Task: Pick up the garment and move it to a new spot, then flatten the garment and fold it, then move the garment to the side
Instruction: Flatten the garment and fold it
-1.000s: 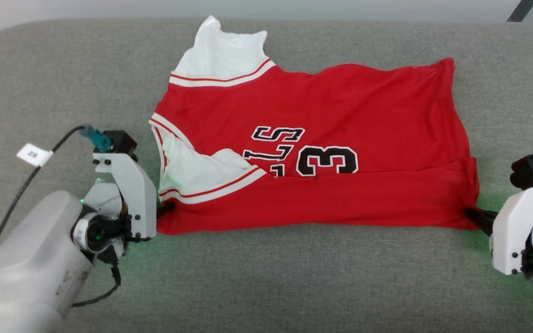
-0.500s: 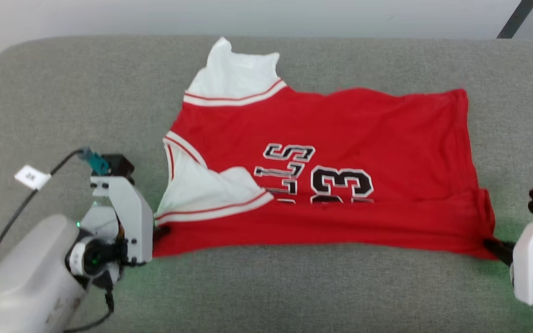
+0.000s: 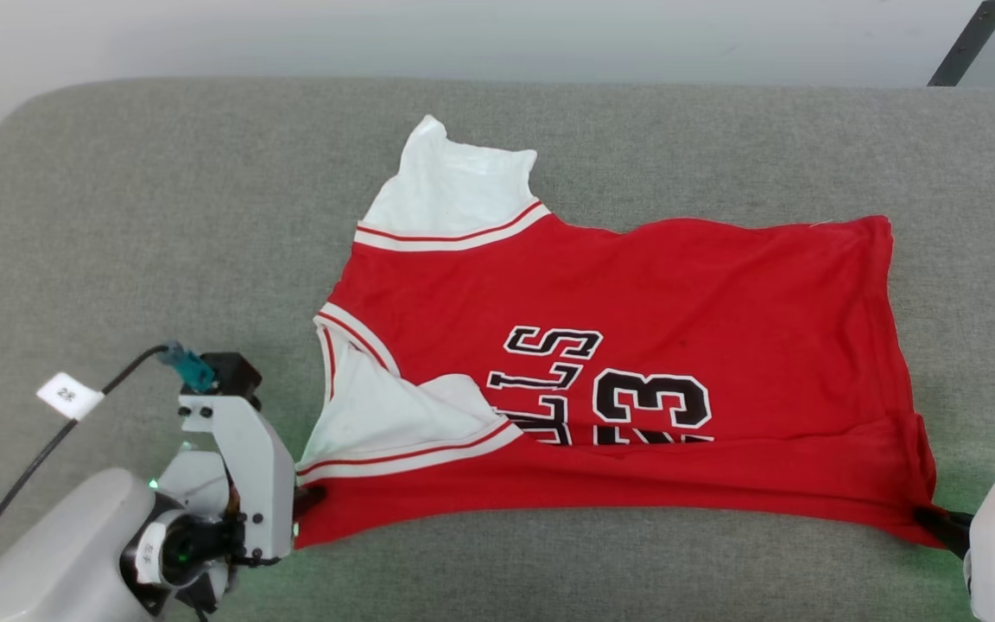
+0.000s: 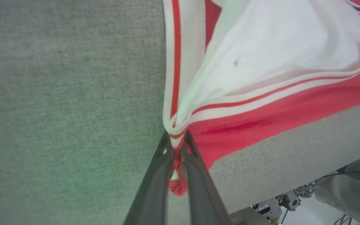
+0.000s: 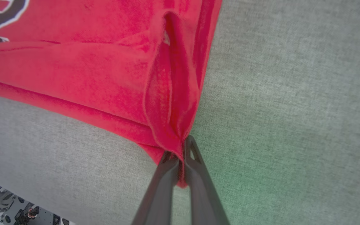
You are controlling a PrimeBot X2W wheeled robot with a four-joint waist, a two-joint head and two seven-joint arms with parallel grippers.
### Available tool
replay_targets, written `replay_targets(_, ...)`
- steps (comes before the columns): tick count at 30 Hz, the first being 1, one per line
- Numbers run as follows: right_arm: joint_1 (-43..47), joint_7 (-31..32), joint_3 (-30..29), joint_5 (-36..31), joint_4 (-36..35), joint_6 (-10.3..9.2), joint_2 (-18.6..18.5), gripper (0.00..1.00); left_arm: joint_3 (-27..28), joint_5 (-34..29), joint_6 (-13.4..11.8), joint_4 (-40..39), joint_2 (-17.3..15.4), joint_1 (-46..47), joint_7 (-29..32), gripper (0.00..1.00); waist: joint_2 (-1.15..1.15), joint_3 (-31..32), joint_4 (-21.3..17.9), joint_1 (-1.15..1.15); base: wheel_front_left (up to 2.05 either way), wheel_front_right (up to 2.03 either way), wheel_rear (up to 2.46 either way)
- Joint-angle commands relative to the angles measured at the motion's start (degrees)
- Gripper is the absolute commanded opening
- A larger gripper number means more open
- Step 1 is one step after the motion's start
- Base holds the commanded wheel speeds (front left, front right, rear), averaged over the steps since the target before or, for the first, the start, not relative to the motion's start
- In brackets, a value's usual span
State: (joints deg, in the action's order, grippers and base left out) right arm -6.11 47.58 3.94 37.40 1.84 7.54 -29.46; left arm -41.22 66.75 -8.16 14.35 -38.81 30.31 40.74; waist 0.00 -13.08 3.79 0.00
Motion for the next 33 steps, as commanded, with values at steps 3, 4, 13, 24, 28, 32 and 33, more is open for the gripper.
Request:
replay_targets(3, 0.91, -0.06, -0.27, -1.4, -1.11, -0.09, 0.66, 0.39, 0.49, -1.03, -1.01, -1.03, -0.83, -0.81, -1.6, 1.0, 0.0, 0.38, -0.12, 0.0, 0.0, 0.0, 0.0)
replay_targets(4, 0.91, -0.06, -0.27, -1.4, -1.11, -0.09, 0.66, 0.39, 0.49, -1.03, -1.01, -1.03, -0.83, -0.81, -1.6, 1.0, 0.0, 0.38, -0.12, 0.0, 0.0, 0.0, 0.0)
replay_targets(13, 1.11, -0.36, 0.03, -2.08, -3.98, -0.09, 0.57, 1.0, 1.08, -1.91, -2.06, -4.15, -2.7, -0.01, -1.8, 1.0, 0.0, 2.14, -0.78, 0.0, 0.0, 0.0, 0.0)
replay_targets(24, 1.53, -11.69, -0.56, -7.0, -13.34, -0.09, 1.15, 1.0, 3.61, -5.38, -1.99, -8.97, -5.56, 3.96, -5.78, 1.0, 0.0, 3.85, -2.83, 0.0, 0.0, 0.0, 0.0)
replay_targets(28, 0.29, -21.48, 0.89, -10.49, -15.54, -0.09, 1.31, 1.0, 4.62, -7.47, -0.97, -8.59, -5.29, 7.02, -8.64, 1.0, 0.0, 3.53, -4.17, 0.0, 0.0, 0.0, 0.0)
replay_targets(32, -1.42, -32.05, 1.46, -14.63, -15.99, -0.09, 2.86, 1.0, 5.28, -9.2, 0.28, -6.72, -4.77, 10.41, -10.8, 1.0, 0.0, 2.4, -5.93, 0.0, 0.0, 0.0, 0.0)
replay_targets(33, -1.75, -34.52, 1.6, -15.88, -15.89, -0.09, 3.11, 1.0, 5.19, -9.77, 0.75, -6.18, -4.61, 11.4, -11.14, 1.0, 0.0, 2.01, -6.37, 0.0, 0.0, 0.0, 0.0)
